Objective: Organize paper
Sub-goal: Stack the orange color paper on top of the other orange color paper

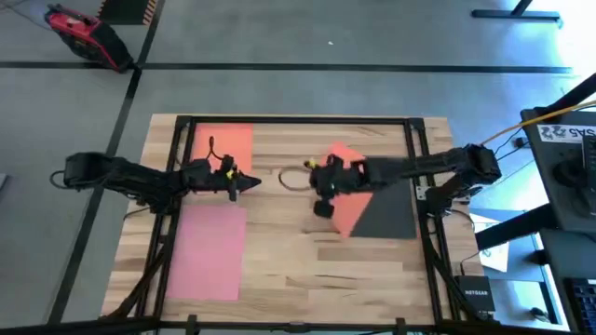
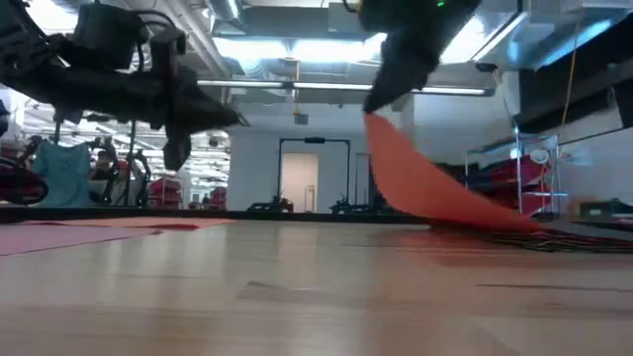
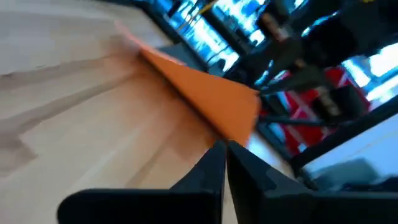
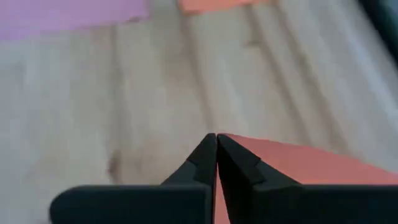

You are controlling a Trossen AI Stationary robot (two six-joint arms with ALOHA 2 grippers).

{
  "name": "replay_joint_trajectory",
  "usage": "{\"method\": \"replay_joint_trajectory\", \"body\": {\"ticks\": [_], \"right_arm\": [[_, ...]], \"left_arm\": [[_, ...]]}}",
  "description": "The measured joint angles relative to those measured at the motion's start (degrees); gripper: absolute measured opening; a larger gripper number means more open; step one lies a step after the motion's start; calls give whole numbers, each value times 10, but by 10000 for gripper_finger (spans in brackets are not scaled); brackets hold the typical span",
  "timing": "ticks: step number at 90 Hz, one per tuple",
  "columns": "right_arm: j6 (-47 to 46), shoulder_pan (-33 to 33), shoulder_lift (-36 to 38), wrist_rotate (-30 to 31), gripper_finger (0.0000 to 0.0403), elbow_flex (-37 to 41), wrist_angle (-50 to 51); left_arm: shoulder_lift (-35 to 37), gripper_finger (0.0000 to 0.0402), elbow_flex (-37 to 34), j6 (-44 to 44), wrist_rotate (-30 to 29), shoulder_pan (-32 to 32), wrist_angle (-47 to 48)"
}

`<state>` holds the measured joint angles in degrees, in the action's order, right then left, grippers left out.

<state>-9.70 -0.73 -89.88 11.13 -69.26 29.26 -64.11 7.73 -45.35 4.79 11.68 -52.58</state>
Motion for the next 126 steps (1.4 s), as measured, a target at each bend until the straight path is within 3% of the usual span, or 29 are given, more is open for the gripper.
{"method": "replay_joint_trajectory", "body": {"ticks": [25, 63, 111, 126], "right_arm": [[79, 69, -26, -73, 0, -48, -40], [155, 83, -174, -172, 0, -202, -67], [179, 91, -305, -228, 0, -354, -116], [179, 93, -358, -228, 0, -411, -134]], "left_arm": [[74, 0, 1, -31, -36, 0, 10], [166, 0, 24, -33, -91, 1, 33], [296, 0, 73, 8, -99, 57, 60], [327, 0, 73, 7, -101, 62, 116]]}}
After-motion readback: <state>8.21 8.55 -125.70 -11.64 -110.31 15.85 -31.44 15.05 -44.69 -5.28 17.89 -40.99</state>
